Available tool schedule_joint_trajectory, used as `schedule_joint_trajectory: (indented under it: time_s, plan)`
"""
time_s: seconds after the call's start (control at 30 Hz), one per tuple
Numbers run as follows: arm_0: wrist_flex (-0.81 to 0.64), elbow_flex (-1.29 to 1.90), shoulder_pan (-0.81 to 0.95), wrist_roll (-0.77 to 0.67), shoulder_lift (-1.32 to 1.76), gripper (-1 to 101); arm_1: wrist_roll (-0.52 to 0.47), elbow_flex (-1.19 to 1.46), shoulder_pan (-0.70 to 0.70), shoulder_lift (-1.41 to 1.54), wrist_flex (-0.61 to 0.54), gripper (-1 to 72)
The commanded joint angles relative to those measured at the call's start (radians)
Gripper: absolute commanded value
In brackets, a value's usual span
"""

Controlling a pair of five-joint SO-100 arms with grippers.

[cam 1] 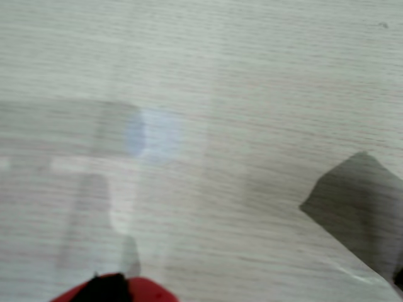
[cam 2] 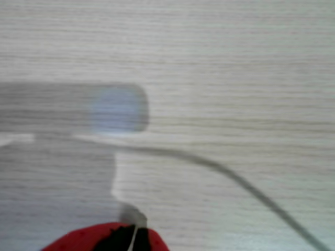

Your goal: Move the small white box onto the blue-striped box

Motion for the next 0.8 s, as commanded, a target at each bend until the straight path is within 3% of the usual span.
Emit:
schedule_joint_trajectory:
  time_s: [0.0,0.23,0.33,0.43,0.57,0.67,0.77]
  plan:
    - [-0.015,-0.018,0.014,0.023,-0.003,0,0.043,-0.172,-0.021,0.028,0.048,0.2]
    - [-0.017,-0.018,0.015,0.014,-0.003,0,0.181,-0.69,-0.318,-0.032,0.282,0.2]
    - [-0.02,-0.018,0.018,0.005,-0.003,0,0.219,-0.824,-0.512,-0.051,0.275,0.1]
    - [-0.023,-0.018,0.018,-0.008,-0.002,0,0.284,-0.937,-0.686,-0.247,0.23,2.8]
    - [-0.029,-0.018,0.028,-0.02,-0.002,0,0.376,-0.928,-0.968,-0.411,0.107,16.2]
    - [-0.031,-0.018,0.029,-0.037,0.002,0,0.357,-0.934,-1.057,-0.581,-0.026,27.8]
    - [-0.034,-0.018,0.032,-0.051,0.003,0,0.301,-1.02,-1.109,-0.815,-0.064,37.8]
